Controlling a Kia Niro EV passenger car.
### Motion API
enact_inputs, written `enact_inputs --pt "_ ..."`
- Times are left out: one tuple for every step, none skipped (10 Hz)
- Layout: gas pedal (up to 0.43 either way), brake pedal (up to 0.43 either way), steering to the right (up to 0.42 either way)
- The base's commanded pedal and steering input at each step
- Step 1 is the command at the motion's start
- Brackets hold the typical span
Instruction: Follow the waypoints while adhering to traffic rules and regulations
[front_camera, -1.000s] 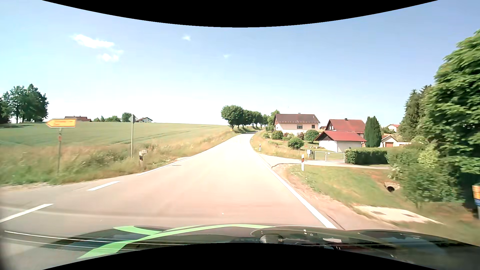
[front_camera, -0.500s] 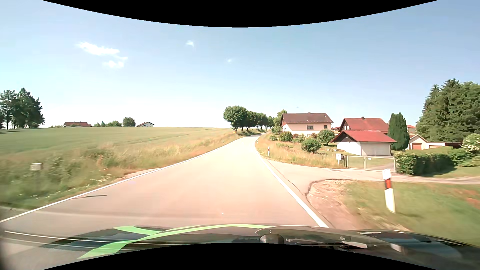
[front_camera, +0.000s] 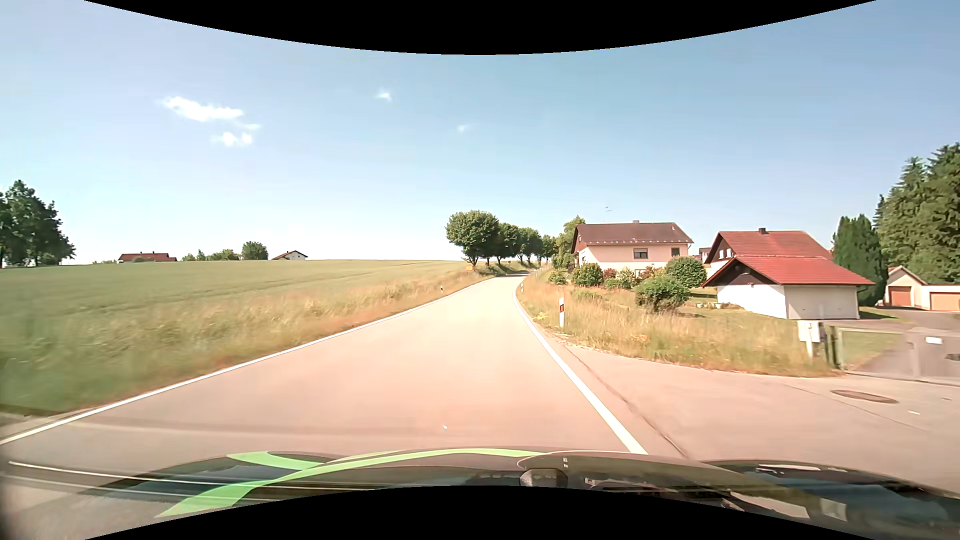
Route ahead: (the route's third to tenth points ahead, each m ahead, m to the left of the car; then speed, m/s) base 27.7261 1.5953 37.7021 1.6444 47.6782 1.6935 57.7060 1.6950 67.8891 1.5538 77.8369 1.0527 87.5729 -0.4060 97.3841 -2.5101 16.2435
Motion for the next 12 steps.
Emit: enact_inputs --pt "0.24 0.0 -0.008" --pt "0.24 0.0 -0.008" --pt "0.24 0.0 -0.008" --pt "0.24 0.0 -0.008" --pt "0.248 0.0 -0.008" --pt "0.248 0.0 -0.008" --pt "0.26 0.0 -0.008" --pt "0.26 0.0 -0.008" --pt "0.26 0.0 -0.008" --pt "0.26 0.0 -0.008" --pt "0.26 0.0 -0.006" --pt "0.26 0.0 -0.005"
